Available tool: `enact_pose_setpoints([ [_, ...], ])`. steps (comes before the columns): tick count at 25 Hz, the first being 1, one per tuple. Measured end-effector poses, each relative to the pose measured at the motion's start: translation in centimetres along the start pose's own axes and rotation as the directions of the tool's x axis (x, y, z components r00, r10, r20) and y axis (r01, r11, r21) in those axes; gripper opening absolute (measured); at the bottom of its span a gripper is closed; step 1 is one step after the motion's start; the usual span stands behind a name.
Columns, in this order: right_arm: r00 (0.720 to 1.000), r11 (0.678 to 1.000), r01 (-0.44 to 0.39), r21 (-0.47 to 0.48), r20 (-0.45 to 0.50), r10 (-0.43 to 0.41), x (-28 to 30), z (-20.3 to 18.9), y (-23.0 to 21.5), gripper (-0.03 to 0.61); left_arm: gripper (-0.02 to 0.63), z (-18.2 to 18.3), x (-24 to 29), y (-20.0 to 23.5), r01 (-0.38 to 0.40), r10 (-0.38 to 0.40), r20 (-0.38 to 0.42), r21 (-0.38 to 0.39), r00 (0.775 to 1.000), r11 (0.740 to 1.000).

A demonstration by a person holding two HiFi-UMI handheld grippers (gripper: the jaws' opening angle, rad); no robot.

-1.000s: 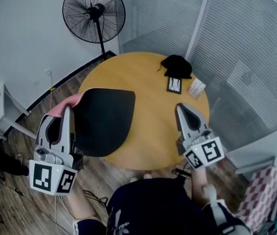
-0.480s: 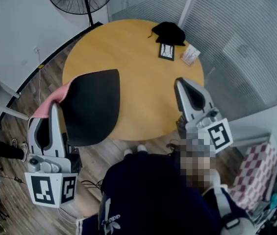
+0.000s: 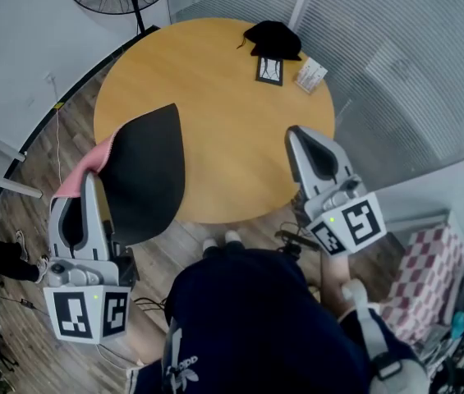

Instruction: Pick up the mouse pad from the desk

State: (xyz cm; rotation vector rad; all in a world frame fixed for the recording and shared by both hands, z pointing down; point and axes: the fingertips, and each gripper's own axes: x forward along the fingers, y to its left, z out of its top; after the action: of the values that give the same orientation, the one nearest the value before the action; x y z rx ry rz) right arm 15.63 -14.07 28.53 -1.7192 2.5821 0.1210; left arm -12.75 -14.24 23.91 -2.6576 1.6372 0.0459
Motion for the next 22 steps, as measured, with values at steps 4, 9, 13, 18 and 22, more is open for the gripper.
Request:
enact_pose_setpoints([
  [4,1.000,1.000,-0.008,0.002,0.000,0.008,0.0,-0.2,0.4,0.002,0.018,-0.4,-0.2,0.1,-0.002,0.002,-0.009,-0.011,1.000,1.000],
  [9,1.000,1.000,-0.013,0.007,0.005,0.013,0.4,-0.4,0.5,0.002,0.018,-0.6,-0.2,0.5,-0.016,0.016,-0.008,-0.011,1.000,1.000],
  [13,1.000,1.000,-0.006,0.020,-0.003,0.006,0.2,-0.8,0.3,0.002,0.018,-0.9,0.0,0.2,-0.009,0.009,-0.018,-0.011,1.000,1.000],
  [18,1.000,1.000,-0.011,0.025,0.010,0.011,0.5,-1.3,0.2,0.002,0.018,-0.9,0.4,0.2,-0.017,0.017,-0.004,0.003,1.000,1.000],
  [22,1.000,1.000,-0.013,0.016,0.021,0.012,0.7,-1.0,0.3,0.002,0.018,-0.5,0.4,0.2,-0.016,0.016,0.011,0.004,1.000,1.000],
])
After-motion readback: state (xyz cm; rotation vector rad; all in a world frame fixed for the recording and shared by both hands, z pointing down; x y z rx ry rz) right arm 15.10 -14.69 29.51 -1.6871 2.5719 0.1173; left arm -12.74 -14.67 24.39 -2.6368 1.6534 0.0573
